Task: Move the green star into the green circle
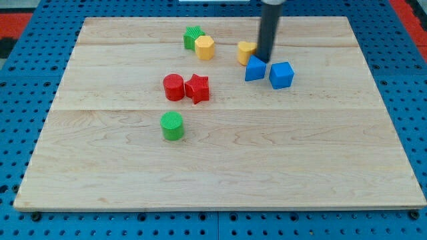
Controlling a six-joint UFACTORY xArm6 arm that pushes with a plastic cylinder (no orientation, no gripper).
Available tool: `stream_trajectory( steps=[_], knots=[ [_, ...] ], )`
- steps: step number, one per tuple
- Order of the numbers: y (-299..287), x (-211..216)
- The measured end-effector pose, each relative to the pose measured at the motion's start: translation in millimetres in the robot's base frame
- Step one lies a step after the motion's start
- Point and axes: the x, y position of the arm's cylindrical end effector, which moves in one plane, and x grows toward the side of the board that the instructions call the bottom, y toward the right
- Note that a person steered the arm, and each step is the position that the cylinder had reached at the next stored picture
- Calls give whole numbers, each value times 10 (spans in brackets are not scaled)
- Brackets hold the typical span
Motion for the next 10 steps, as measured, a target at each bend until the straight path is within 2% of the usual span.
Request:
stream_trajectory(
  steps=[1, 2, 3, 4, 5, 6, 7, 8, 9, 10],
  knots=[
    [-203, -327],
    [214, -579],
    [-408, -901],
    [-955, -667],
    [-1101, -332],
    [-1499, -288],
    [-1513, -526],
    [-1994, 169],
    [-2038, 557],
    [-2321, 146]
  ],
)
